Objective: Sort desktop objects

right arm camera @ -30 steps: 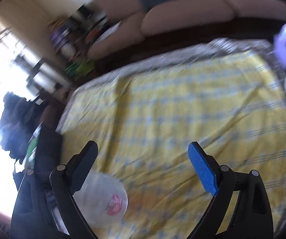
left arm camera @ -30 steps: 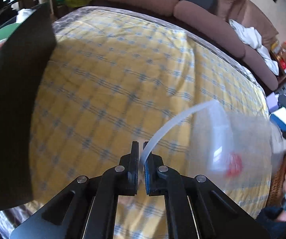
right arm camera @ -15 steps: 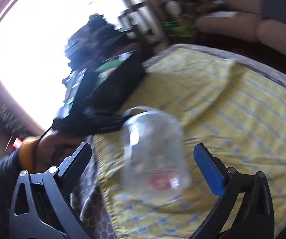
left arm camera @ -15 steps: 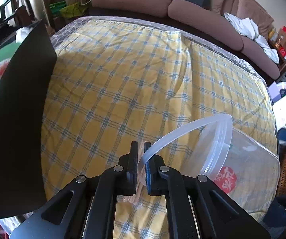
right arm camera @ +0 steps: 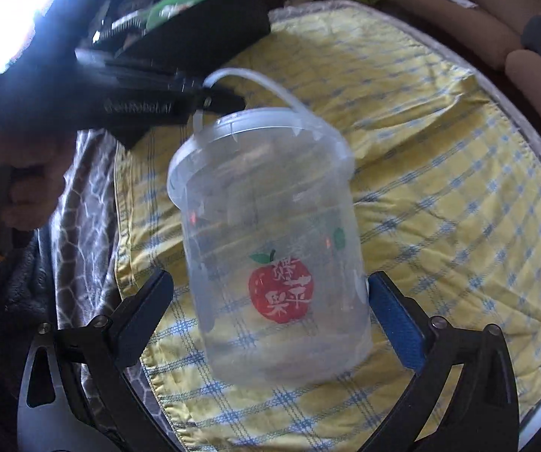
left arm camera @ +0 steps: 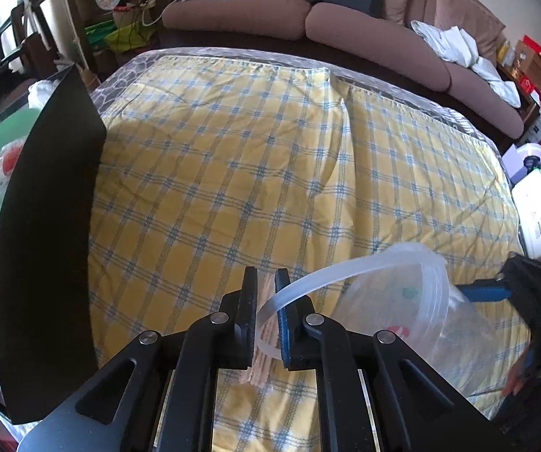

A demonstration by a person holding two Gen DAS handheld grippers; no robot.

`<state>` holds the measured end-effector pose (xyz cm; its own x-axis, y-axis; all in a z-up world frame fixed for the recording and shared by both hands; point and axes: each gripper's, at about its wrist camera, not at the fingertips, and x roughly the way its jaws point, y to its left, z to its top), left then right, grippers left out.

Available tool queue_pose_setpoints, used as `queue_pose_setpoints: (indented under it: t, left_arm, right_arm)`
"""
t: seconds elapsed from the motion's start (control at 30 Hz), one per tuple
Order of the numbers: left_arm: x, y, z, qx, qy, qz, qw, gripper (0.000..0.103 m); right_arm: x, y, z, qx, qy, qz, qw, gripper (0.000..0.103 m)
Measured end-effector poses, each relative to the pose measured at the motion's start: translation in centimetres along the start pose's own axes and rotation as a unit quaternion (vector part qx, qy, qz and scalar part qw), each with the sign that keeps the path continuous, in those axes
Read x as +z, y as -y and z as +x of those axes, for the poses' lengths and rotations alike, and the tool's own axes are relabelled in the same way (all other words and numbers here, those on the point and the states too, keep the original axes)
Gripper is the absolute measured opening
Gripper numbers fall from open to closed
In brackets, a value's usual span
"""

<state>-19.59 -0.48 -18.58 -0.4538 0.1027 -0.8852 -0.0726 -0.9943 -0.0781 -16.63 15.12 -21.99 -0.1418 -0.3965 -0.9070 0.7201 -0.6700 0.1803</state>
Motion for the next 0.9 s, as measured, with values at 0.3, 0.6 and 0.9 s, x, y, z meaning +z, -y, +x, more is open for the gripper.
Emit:
queue_pose_setpoints:
  t: [0.3, 0.6, 0.9]
  left_arm:
    - [0.1, 0.9, -0.3, 0.03, 0.013, 0.017, 0.9993, 0.012]
    - [0.0, 0.7, -0.3, 0.028, 0.012, 0.013, 0.9995, 0.012]
    - [-0.2, 0.2, 0.6, 0.026, -0.001, -0.016, 0.9995, 0.012]
  right_arm:
    - [0.1, -2.8, 1.4, -0.026, -0.033, -0.054, 0.998, 0.103]
    - [0.3, -3.1, 3.2, -0.039, -0.058, -0.059, 0.996, 0.102]
    - [1.5, -2.7, 3.8, -0.05, -0.069, -0.039, 0.996, 0.095]
